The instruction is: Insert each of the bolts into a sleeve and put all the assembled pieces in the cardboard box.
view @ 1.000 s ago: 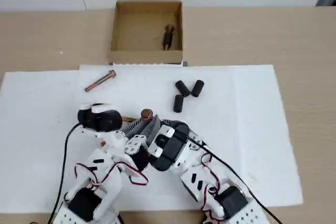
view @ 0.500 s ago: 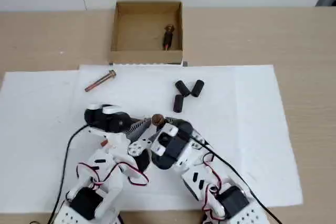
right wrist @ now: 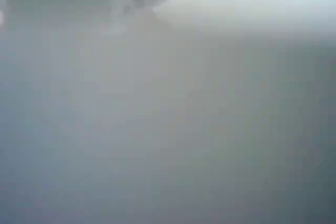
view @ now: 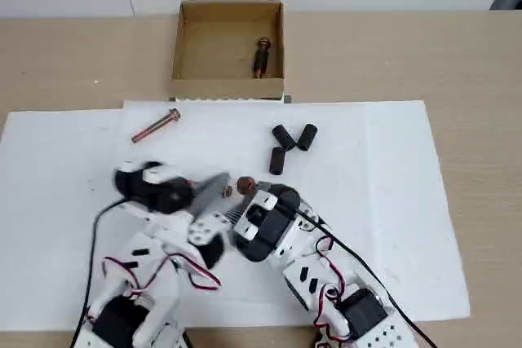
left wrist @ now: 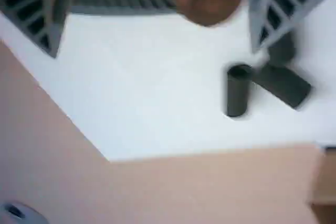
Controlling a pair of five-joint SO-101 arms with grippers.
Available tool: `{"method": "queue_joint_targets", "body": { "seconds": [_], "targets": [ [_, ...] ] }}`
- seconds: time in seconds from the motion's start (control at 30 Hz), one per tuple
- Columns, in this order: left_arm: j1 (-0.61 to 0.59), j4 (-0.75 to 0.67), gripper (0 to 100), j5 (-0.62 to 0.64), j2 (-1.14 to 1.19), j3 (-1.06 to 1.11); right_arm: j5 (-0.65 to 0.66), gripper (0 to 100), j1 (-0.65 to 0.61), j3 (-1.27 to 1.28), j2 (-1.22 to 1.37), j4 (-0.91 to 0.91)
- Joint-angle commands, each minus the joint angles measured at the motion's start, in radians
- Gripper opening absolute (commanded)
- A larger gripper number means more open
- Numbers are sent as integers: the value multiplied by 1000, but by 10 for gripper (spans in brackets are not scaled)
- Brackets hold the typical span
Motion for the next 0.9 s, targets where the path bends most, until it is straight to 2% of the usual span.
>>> {"method": "queue_joint_targets", "body": {
  "seconds": [0.0, 0.1, 0.23, 0.3, 0.43, 0.57, 0.63, 0.77, 0.87],
  "targets": [
    [-75, 14, 223, -58, -6, -50, 3, 2, 16, 15, -12, -31],
    [-129, 17, 160, -68, -8, -59, 3, 2, 16, 15, -12, -31],
    [-153, 17, 0, -68, -9, -54, 3, 2, 16, 15, -12, -31],
    [-153, 17, 18, -68, -9, -42, -6, 2, 24, 15, -12, -31],
    [-158, 17, 6, -69, -9, 24, -135, 2, 96, 9, -12, 2],
    [-261, 12, 6, -72, -9, 107, -272, 2, 171, -38, -12, 157],
    [-322, 12, 6, -130, -9, 140, -325, 2, 205, -75, -12, 243],
    [-434, 11, 6, -287, -11, 197, -344, 2, 231, -166, -10, 335],
    [-476, 12, 6, -338, -11, 206, -344, 2, 231, -233, -4, 380]
  ]
}}
